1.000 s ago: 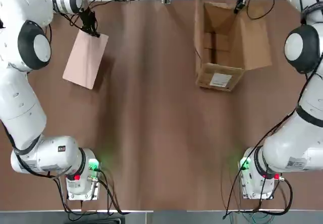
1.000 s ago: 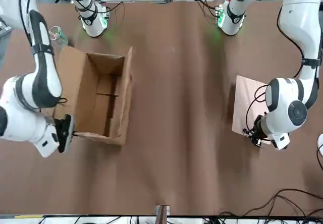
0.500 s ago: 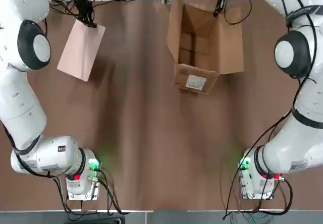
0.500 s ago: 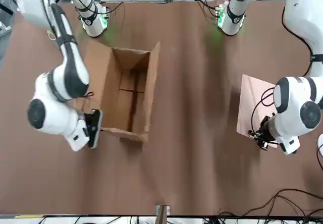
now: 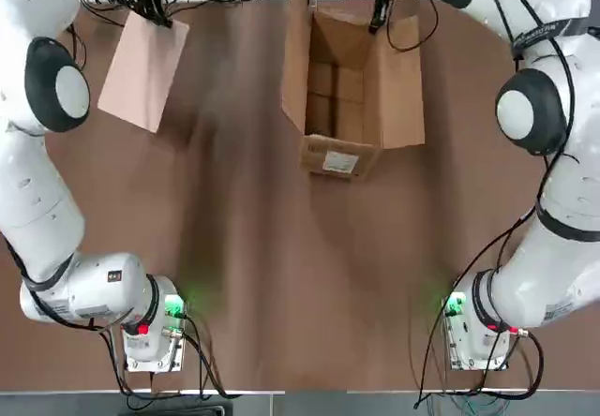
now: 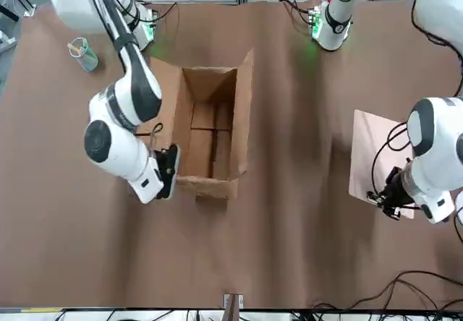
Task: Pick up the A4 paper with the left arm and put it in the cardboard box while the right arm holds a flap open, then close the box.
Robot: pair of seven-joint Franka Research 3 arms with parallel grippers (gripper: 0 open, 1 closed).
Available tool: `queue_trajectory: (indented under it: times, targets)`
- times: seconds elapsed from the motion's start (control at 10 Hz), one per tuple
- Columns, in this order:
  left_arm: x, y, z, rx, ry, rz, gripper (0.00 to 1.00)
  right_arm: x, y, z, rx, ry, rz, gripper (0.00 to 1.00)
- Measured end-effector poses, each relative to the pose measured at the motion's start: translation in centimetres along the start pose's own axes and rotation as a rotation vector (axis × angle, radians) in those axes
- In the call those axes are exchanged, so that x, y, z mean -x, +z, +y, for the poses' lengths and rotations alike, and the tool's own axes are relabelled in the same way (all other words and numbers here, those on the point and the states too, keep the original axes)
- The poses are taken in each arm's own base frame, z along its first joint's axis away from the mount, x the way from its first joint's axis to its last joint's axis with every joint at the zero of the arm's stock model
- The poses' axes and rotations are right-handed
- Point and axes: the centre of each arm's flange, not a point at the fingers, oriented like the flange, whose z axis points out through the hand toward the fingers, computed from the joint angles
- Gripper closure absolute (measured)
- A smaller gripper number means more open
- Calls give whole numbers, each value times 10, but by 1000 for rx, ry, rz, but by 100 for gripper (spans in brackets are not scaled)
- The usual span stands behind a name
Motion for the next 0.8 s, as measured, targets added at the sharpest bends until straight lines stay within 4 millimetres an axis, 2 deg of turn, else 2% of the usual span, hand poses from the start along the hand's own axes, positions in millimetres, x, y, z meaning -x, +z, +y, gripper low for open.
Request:
queue_trajectory:
  times: [0.2, 0.5, 0.8]
  targets:
    - [-8, -21, -6, 12, 21, 10, 70, -12, 17, -6, -2, 9, -14, 95]
    - [-10, -44, -12, -13, 30, 5, 70, -6, 33, -1, 3, 28, -23, 95]
    - [-7, -56, -15, -56, 37, -12, 70, -3, 40, 2, 16, 30, -29, 95]
